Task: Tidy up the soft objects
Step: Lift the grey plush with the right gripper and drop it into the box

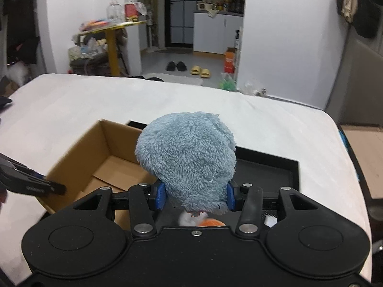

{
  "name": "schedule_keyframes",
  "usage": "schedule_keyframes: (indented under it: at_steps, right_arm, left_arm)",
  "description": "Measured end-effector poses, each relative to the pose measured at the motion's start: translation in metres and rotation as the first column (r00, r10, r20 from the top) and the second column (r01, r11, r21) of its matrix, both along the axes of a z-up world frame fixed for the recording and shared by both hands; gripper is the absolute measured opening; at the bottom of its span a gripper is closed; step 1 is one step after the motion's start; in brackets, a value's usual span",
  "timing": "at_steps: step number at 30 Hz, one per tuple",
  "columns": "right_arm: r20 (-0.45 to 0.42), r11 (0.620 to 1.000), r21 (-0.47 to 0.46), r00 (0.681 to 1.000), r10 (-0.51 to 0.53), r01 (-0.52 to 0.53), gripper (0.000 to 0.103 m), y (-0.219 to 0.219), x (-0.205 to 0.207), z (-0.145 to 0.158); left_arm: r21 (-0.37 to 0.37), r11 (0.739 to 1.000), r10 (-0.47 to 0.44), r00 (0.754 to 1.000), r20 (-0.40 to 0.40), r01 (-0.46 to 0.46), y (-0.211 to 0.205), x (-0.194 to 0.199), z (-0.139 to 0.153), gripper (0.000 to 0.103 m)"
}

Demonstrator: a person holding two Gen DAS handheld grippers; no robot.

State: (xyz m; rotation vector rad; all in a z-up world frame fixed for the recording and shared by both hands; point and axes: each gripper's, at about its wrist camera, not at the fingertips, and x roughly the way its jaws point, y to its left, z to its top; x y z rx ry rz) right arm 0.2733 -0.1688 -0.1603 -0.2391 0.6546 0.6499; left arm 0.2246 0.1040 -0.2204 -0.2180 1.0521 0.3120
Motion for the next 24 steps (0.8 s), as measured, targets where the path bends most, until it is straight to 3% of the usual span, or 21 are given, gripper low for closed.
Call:
schedule_keyframes:
  at_steps: [24]
  right_arm:
    - [-0.03, 0.986, 0.006, 0.986, 0.166, -0.166, 0.046, 0.078, -0.009, 0.007]
  left_arm:
    - [0.038, 0.999, -0.016, 0.999, -0.03, 0.017, -0.002, 0.008, 0.008, 0.015]
